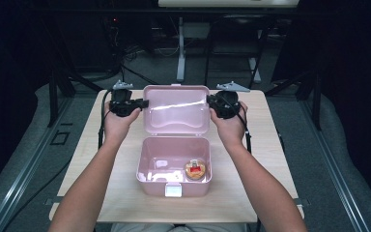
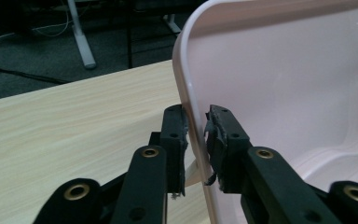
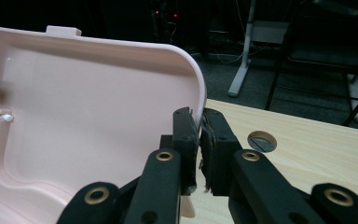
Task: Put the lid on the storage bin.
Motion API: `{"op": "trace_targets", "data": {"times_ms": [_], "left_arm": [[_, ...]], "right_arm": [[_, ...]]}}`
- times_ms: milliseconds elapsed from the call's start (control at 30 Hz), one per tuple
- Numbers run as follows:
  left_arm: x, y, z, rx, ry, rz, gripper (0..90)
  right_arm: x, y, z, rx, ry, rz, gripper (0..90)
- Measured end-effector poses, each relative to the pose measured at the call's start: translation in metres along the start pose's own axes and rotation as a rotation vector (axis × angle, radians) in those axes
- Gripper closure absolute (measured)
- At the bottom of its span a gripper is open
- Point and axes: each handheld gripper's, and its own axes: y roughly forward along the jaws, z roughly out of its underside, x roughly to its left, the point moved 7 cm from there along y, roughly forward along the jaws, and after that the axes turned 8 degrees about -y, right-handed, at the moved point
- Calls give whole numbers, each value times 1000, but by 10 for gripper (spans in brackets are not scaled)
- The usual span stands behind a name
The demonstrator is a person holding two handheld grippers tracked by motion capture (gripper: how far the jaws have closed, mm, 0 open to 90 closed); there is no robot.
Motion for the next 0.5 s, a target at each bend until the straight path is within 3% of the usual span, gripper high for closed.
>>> {"op": "trace_targets", "data": {"times_ms": [500], "left_arm": [[-2,-3,0,-17,-3,4,797]], "right_arm": [[-3,5,3,21,39,-30,825]]}}
